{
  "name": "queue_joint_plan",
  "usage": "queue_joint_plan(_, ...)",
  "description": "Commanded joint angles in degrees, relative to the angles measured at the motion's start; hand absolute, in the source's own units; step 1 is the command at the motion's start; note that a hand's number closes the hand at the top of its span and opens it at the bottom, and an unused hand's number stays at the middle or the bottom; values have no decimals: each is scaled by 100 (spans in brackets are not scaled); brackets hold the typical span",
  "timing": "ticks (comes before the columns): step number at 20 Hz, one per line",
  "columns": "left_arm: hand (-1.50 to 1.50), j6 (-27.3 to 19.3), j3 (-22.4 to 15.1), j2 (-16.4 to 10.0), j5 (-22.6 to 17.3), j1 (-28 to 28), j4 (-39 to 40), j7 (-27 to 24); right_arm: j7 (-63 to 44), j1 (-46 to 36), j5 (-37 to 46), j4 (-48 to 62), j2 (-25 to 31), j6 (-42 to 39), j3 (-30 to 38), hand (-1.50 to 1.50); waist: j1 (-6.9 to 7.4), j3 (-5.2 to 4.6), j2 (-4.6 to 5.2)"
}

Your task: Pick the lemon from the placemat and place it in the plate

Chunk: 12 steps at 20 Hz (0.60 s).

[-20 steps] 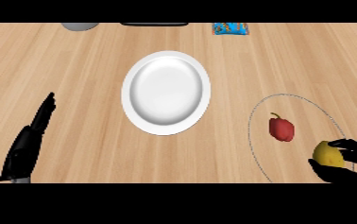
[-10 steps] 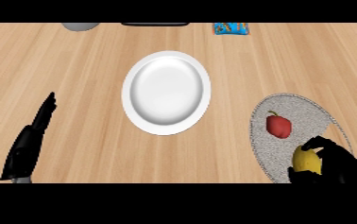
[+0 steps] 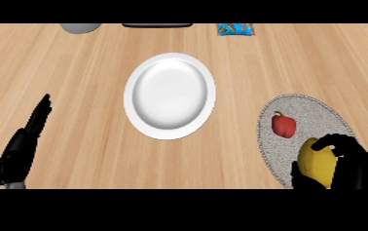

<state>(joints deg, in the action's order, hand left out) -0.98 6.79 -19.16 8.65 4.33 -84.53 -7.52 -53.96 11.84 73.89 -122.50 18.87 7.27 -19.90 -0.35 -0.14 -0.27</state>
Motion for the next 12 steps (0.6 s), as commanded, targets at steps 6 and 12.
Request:
queue_joint_plan(6,0,-18,-141,158,133,304,-209,-134,-318,-1389,954,-1093,-889,-1149,-1728,150,150,2,3)
queue_joint_plan(12,0,-15,-45,141,232,-55,33,-37,-566,-3195,636,159,-1852,-1738,-1624,150,100,9,28)
